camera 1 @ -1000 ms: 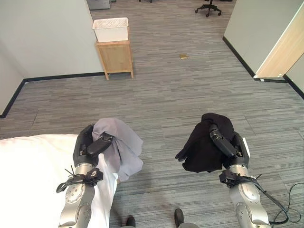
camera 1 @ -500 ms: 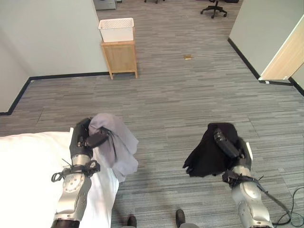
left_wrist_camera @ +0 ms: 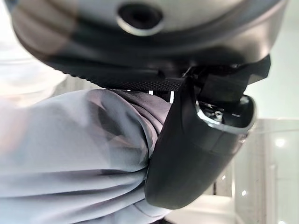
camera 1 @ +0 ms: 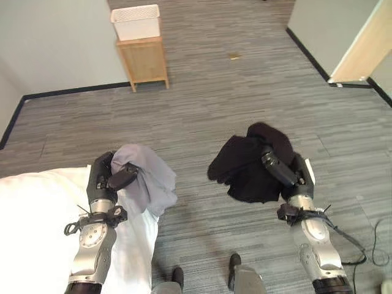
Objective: Pick up bed clothes into laundry basket.
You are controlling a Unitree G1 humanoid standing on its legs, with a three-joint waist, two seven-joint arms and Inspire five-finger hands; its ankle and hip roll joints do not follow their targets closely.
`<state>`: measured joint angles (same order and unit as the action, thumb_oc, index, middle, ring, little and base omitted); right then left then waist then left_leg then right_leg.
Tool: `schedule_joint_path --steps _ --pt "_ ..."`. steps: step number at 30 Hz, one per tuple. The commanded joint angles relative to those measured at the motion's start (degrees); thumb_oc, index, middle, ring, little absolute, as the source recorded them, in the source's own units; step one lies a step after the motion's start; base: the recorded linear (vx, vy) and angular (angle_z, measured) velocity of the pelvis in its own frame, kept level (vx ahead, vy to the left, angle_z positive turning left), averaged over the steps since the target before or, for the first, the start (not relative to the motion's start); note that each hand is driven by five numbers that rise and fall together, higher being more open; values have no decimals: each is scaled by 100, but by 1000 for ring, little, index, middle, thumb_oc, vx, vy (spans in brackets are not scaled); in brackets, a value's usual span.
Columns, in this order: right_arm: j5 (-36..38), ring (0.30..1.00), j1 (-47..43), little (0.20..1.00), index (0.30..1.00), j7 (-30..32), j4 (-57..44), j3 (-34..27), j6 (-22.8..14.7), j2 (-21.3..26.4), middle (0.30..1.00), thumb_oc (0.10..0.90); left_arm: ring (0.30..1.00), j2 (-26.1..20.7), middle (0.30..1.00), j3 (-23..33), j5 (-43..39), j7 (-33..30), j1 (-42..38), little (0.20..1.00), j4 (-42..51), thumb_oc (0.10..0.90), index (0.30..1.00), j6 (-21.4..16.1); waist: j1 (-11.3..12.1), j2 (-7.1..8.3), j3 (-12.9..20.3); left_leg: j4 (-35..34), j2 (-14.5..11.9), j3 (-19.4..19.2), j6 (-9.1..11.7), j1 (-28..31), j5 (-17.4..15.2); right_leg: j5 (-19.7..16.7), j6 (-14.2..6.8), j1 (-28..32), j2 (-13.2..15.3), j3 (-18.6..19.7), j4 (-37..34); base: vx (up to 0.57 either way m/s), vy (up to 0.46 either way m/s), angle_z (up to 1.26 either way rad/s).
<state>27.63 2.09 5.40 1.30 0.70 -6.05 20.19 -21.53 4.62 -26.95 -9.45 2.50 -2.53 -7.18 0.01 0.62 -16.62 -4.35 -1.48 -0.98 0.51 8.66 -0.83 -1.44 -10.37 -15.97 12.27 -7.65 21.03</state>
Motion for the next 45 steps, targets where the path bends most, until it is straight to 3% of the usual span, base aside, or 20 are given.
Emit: schedule_joint_path --steps 1,4,5,6,7,8,11,15,17,19,22,24,26,27,28,32,36,38,41,45 --pt "7 300 -460 300 300 30 -568 -544 -651 103 300 400 300 -410 300 367 7 102 -470 300 699 400 300 -723 -198 151 508 163 -2 268 109 370 -830 -134 -24 132 -86 -392 -1141 510 -258 12" --pt "40 300 -388 300 300 0 -581 -561 -646 135 300 400 300 -424 300 341 81 119 -523 300 674 400 300 -707 -253 165 567 291 -148 289 224 437 -987 -75 28 254 -112 -436 -1200 305 -180 16" --pt "16 300 -360 300 300 -67 -543 -535 -691 156 300 400 300 -338 300 285 67 198 -485 300 545 400 300 -738 -303 212 708 1180 -338 300 463 358 -731 40 272 578 -369 -356 -1278 345 -223 19" --pt "16 300 -361 300 300 -68 -540 -532 -692 154 300 400 300 -340 300 286 66 199 -485 300 541 400 300 -739 -313 192 724 1200 -360 314 464 352 -773 74 261 593 -389 -364 -1291 381 -240 36" --pt "78 300 -395 300 300 -40 -494 -538 -723 201 300 400 300 -265 300 254 -3 204 -496 300 489 400 300 -743 -317 191 735 2131 -465 267 602 60 -256 117 397 765 -442 -466 -1364 305 -317 20" --pt "339 300 -396 300 300 16 -464 -542 -817 299 300 400 300 -203 300 196 -176 213 -512 300 535 400 300 -719 -192 371 535 4271 -455 207 698 -868 363 259 716 1240 -459 -508 -1606 380 -413 11" --pt "387 300 -414 300 300 1 -435 -504 -747 364 300 400 300 -175 300 175 -239 253 -482 300 632 400 300 -730 169 593 256 5162 240 303 593 -2035 78 360 775 1923 -426 -370 -2005 334 -229 -18" --pt "380 300 -408 300 300 -55 -491 -588 -733 395 300 400 300 -118 300 227 -299 262 -397 300 637 400 300 -711 456 484 315 4098 175 155 583 -2715 120 654 695 2490 -493 -278 -2240 551 -52 -24" --pt "353 300 -477 300 300 -64 -464 -509 -788 352 300 400 300 -62 300 212 -287 347 -250 300 770 400 300 -690 743 148 486 1627 -98 393 496 -2810 617 1078 601 2870 -773 -42 -2320 845 143 -28" --pt "366 300 -505 300 300 -73 -428 -428 -793 369 300 400 300 -18 300 145 -264 370 -155 300 809 400 300 -668 879 164 549 487 -218 394 601 -2755 822 1421 523 3329 -705 5 -2338 607 56 -49" --pt "284 300 -604 300 300 -49 -408 -388 -758 407 300 400 300 -37 300 120 -190 336 -183 300 802 400 300 -656 921 222 691 240 -319 -106 654 -2866 1077 1577 415 3735 -541 36 -2317 664 136 -39" --pt "198 300 -545 300 300 -167 -597 -387 -678 316 300 400 300 -71 300 100 -159 367 -196 300 810 400 300 -646 912 239 943 561 -271 -427 477 -2734 1297 1638 284 3850 -383 22 -2006 576 203 -31" --pt "106 300 -499 300 300 -171 -591 -339 -653 255 300 400 300 -63 300 -92 -119 433 -251 300 787 400 300 -615 934 400 1065 828 3 -488 217 -2656 1109 945 37 3522 -11 12 -771 452 247 -21" --pt "79 300 -473 300 300 -177 -579 -327 -657 201 300 400 300 -38 300 -181 -75 473 -236 300 734 400 300 -556 939 420 1092 993 122 -491 21 -2561 923 22 -25 3237 35 228 240 741 491 22" --pt "9 300 -494 300 300 -208 -650 -262 -642 24 300 400 300 -93 300 -362 -133 639 -223 300 735 400 300 -465 688 135 846 1003 77 -493 -244 -1890 560 -1058 -55 2268 -63 397 1837 738 471 35" --pt "-127 300 -500 300 300 -207 -645 -172 -589 -23 300 400 300 -178 300 -410 -121 668 -222 300 763 400 300 -456 218 -108 504 669 146 -228 -391 -785 101 -514 39 567 100 154 3029 717 209 39" --pt "-106 300 -297 300 300 -238 -610 -380 -585 57 300 400 300 -57 300 -594 -242 731 -421 300 716 400 300 -466 -215 22 474 557 287 94 -277 -110 -405 -235 136 -246 88 -343 1585 641 -113 85" --pt "-81 300 -146 300 300 -142 -549 -569 -616 45 300 400 300 101 300 -811 -284 728 -739 300 549 400 300 -488 -607 308 522 414 357 585 -4 616 -893 -392 38 -333 -42 -211 -950 917 -329 113" --pt "-115 300 -91 300 300 -139 -553 -569 -631 42 300 400 300 144 300 -876 -258 751 -884 300 423 400 300 -537 -843 297 637 160 -4 848 217 1325 -1167 -662 -256 -407 -257 -538 -2384 776 -247 83" --pt "-4 300 69 300 300 -212 -463 -548 -611 95 300 400 300 163 300 -971 -233 838 -814 300 416 400 300 -514 -1089 417 977 863 -151 1250 485 1536 -792 -827 -48 -198 -276 -198 -1881 619 -249 51"
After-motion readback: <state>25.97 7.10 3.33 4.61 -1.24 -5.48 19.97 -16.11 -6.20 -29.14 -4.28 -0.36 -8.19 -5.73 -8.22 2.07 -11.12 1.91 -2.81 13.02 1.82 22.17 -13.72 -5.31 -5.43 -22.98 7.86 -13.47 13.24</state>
